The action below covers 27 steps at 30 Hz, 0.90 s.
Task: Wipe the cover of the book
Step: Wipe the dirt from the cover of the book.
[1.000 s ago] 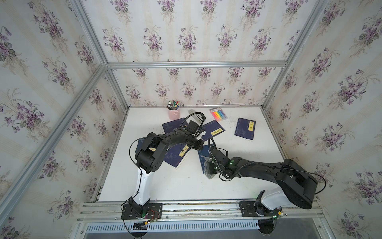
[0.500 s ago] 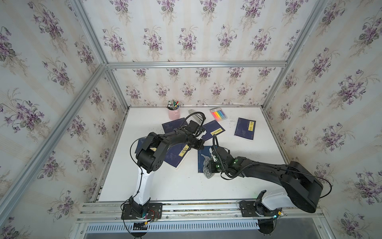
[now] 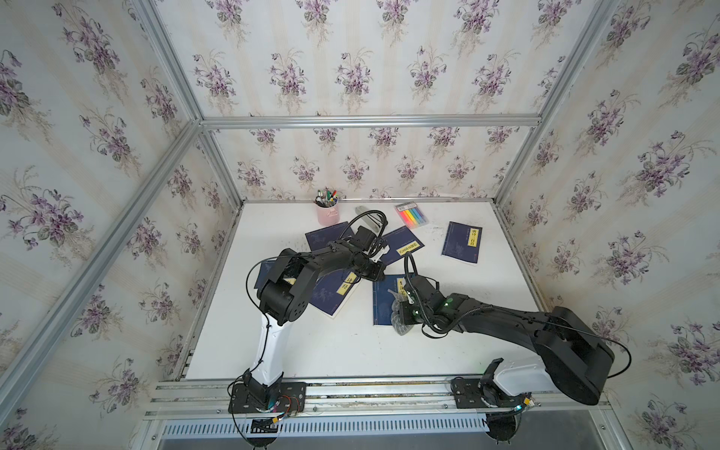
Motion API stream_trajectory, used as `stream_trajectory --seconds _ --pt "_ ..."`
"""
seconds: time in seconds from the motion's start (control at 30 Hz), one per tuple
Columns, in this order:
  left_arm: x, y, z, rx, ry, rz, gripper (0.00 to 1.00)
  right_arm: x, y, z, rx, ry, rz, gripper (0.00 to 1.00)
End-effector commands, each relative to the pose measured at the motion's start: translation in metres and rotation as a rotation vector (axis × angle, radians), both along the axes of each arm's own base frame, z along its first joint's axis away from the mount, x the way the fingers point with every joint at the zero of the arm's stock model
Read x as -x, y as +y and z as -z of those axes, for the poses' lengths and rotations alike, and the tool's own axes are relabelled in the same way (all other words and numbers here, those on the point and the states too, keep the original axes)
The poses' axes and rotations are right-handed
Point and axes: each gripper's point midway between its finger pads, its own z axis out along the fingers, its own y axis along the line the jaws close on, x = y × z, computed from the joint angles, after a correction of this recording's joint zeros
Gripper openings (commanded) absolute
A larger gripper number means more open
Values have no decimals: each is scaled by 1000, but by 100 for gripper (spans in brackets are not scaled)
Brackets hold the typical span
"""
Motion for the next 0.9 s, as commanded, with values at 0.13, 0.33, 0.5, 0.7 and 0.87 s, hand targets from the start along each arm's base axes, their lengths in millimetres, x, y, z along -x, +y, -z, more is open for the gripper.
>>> stream_trajectory --seconds 0.13,0.33,0.5,0.7,0.87 --pt "20 40 39 -215 84 -32 0 -3 17 1 -46 -5 -9 0" --pt "21 38 42 -205 102 -31 0 -9 35 -19 -49 -72 -38 0" --pt "21 39 43 -212 101 -34 0 -4 65 -17 -156 -47 -75 0" --pt "20 40 44 -212 104 -35 0 1 62 4 -102 1 -60 0" --pt "21 39 45 -206 113 -32 0 -1 40 4 -53 -19 -3 0"
